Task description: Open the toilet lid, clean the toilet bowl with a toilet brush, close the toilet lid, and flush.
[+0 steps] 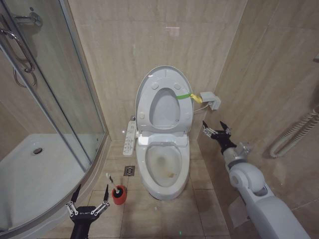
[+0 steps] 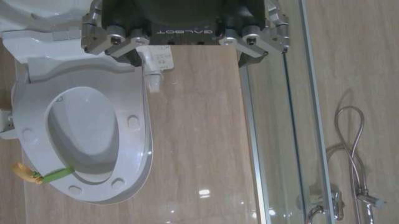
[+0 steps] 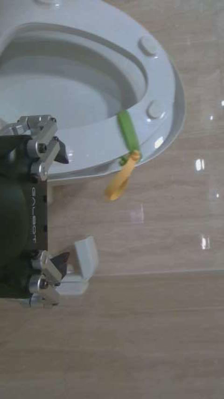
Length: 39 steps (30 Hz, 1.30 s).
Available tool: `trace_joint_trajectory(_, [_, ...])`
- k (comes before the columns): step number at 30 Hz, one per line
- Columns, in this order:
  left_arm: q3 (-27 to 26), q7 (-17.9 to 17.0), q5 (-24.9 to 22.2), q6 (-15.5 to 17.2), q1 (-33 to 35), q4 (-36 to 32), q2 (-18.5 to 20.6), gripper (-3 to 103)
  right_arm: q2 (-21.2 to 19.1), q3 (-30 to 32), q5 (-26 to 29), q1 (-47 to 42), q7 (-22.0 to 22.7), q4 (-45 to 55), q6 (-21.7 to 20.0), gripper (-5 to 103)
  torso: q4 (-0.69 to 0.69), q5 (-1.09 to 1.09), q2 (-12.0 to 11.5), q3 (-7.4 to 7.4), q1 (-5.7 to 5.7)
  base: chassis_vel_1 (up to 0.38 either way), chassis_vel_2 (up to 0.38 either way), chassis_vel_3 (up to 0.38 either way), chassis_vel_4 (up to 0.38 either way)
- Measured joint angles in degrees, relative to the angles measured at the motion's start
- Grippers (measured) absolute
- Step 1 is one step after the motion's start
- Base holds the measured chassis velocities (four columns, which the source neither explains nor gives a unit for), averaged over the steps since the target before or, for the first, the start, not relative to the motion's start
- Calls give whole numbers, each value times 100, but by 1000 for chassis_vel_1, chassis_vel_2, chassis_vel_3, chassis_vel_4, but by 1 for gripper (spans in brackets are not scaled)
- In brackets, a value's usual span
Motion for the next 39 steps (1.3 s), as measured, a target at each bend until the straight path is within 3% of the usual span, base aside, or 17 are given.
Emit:
trace_joint_trajectory(20, [0, 0, 0, 0, 0, 0, 0, 100, 648, 158, -866, -1342, -218, 186, 659, 89, 0, 0, 0, 0, 0, 0, 0, 0, 0])
trace_joint_trajectory(28, [0, 0, 0, 0, 0, 0, 0, 100, 856, 162, -1160, -1617, -319, 181, 736, 92, 0, 0, 0, 0, 0, 0, 0, 0, 0])
trace_joint_trajectory(29, [0, 0, 0, 0, 0, 0, 0, 100, 893, 174, -1209, -1678, -339, 185, 759, 100, 0, 0, 0, 0, 0, 0, 0, 0, 0])
trace_joint_trajectory(39, [0, 0, 0, 0, 0, 0, 0, 100, 1336, 272, -1381, -2006, -397, 399, 864, 100, 0, 0, 0, 0, 0, 0, 0, 0, 0])
